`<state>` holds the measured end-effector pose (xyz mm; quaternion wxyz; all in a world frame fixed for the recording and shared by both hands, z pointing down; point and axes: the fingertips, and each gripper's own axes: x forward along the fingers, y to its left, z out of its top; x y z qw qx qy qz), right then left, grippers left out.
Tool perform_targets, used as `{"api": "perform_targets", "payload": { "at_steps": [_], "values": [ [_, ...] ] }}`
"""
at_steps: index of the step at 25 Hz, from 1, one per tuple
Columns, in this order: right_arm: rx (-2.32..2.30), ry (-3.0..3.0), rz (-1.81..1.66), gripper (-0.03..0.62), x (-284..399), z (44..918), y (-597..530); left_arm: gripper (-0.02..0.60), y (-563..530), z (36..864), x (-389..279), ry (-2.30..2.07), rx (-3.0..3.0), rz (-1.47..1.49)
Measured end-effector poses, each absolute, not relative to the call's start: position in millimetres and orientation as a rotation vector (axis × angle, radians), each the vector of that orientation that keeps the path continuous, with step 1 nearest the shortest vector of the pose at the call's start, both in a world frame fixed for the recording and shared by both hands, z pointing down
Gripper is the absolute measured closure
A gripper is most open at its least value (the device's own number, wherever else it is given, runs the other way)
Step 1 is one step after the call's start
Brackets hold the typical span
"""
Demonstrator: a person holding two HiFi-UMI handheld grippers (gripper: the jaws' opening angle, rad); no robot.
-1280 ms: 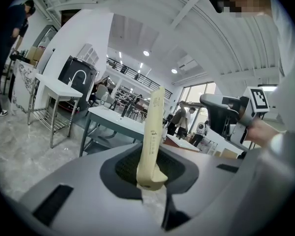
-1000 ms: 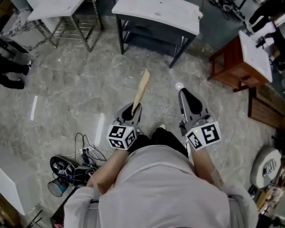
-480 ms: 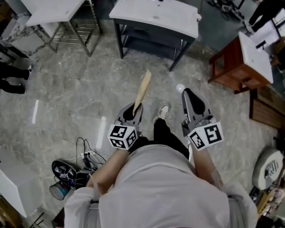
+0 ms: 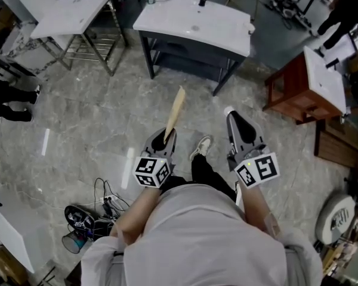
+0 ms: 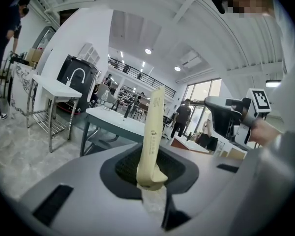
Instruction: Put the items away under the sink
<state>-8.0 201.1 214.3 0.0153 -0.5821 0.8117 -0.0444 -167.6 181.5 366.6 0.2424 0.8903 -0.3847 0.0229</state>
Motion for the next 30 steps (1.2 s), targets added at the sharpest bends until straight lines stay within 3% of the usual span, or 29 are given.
{"api": "perform_targets", "payload": {
  "at_steps": [7, 30],
  "values": [
    [-1.805, 2.555, -0.162, 0.553, 34, 228, 152, 0.520, 116, 368, -146, -1.154, 2.396, 0.054],
    [-1.674, 2.510, -0.335, 0.553, 197, 260, -4, 0.520, -53, 350, 33, -1.200, 2.404, 0.120]
  ]
}}
